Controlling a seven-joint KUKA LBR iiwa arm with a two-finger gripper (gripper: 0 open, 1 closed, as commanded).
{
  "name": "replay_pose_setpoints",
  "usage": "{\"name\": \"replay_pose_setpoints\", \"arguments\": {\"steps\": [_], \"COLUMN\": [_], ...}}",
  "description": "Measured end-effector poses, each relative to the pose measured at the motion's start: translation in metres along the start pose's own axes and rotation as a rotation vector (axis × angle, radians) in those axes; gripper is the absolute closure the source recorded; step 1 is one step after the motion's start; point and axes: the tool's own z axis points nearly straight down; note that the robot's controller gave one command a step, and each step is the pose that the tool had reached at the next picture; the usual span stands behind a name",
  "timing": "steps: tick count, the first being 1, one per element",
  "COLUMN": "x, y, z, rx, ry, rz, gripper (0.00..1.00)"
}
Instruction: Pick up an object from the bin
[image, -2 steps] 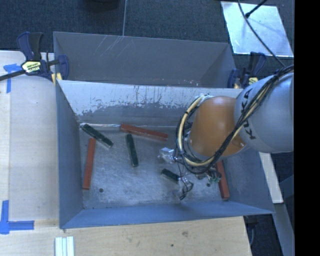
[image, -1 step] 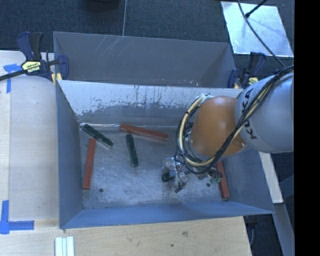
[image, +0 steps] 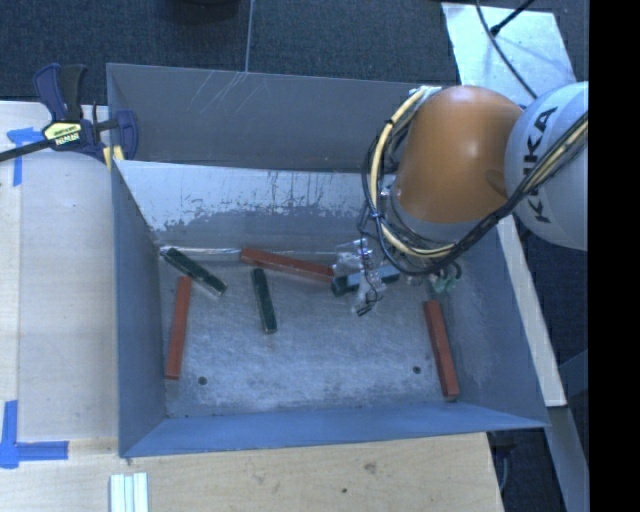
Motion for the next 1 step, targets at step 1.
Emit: {"name": "replay_pose_setpoints", "arguments": {"steps": [1], "x": [0.001], "y": [0.0194], "z": [-0.0417], "rx": [-0.002], "ry": [0.004], "rz": [-0.006], "gripper": [1.0]}}
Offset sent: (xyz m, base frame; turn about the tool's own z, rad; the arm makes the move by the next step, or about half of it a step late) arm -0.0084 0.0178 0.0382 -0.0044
